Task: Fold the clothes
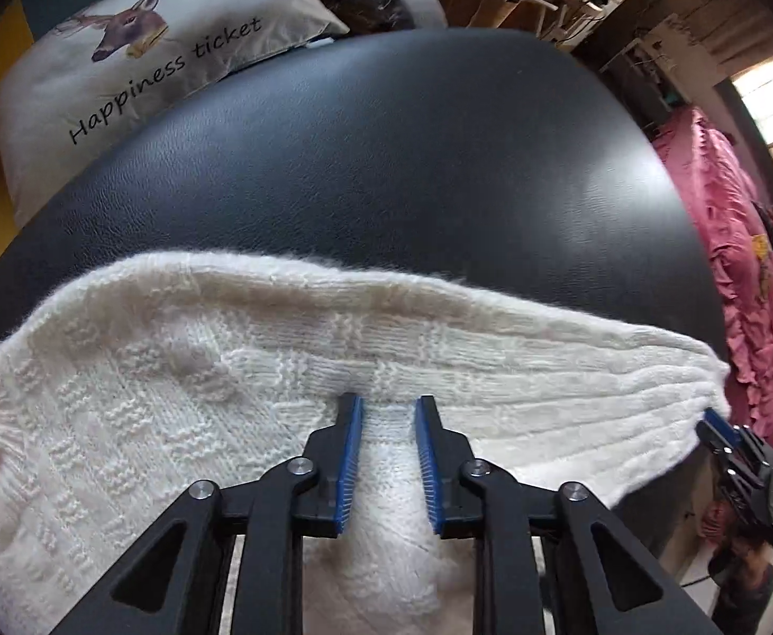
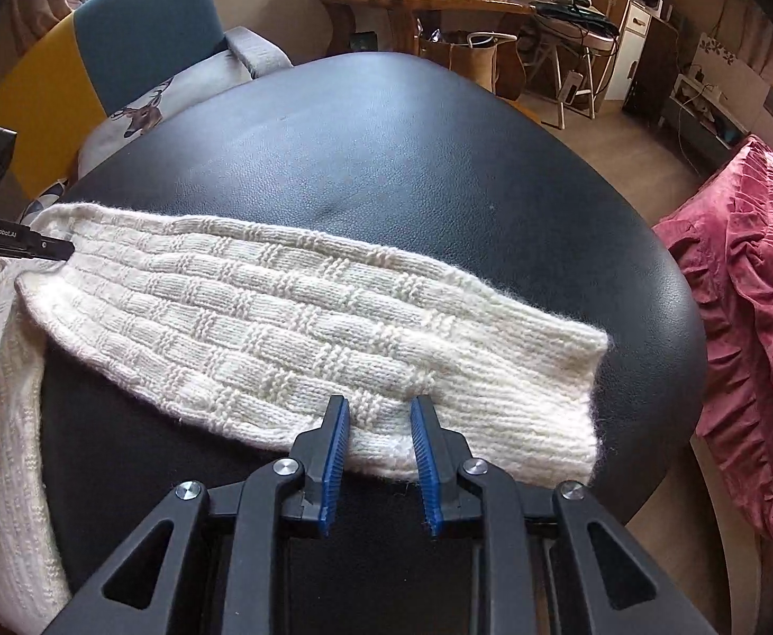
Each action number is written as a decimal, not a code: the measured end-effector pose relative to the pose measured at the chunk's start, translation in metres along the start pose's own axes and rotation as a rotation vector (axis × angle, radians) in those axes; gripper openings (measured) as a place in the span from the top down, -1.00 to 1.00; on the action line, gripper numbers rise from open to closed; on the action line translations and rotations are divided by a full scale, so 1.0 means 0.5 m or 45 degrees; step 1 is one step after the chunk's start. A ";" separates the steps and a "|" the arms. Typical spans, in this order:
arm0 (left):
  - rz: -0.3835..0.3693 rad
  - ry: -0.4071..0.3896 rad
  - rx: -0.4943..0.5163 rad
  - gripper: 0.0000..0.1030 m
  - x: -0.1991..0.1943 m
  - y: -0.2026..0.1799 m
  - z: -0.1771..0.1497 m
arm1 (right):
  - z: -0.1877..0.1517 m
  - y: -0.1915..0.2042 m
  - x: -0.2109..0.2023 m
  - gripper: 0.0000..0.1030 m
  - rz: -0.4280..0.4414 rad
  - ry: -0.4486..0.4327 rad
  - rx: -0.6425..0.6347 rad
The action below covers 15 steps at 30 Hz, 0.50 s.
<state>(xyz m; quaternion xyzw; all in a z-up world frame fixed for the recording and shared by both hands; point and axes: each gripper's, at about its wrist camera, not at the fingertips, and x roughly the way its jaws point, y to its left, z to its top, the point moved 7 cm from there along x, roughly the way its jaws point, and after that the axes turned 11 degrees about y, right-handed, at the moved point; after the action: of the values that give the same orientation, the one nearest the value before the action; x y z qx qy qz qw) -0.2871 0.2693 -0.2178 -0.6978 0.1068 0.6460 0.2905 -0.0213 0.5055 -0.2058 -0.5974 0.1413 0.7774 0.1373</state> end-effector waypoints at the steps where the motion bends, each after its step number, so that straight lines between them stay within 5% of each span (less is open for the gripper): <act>1: -0.020 -0.031 -0.020 0.62 -0.003 0.002 0.002 | 0.005 -0.004 0.002 0.53 -0.006 -0.004 0.001; 6: -0.102 -0.119 -0.105 0.62 -0.009 0.018 -0.010 | 0.050 -0.027 0.015 0.53 -0.044 -0.009 0.031; 10: -0.077 -0.159 -0.102 0.62 -0.014 0.014 -0.023 | 0.085 -0.035 0.021 0.53 -0.029 0.003 0.031; 13: -0.118 -0.202 -0.149 0.62 -0.031 0.018 -0.033 | 0.096 -0.062 -0.035 0.53 0.172 -0.093 0.177; 15: -0.169 -0.267 -0.161 0.62 -0.056 0.019 -0.058 | 0.084 -0.089 -0.066 0.53 0.424 -0.117 0.348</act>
<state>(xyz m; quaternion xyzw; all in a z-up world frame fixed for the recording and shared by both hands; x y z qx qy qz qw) -0.2719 0.2394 -0.1933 -0.6488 -0.0116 0.7002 0.2976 -0.0335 0.5614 -0.1659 -0.5056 0.3358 0.7893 0.0931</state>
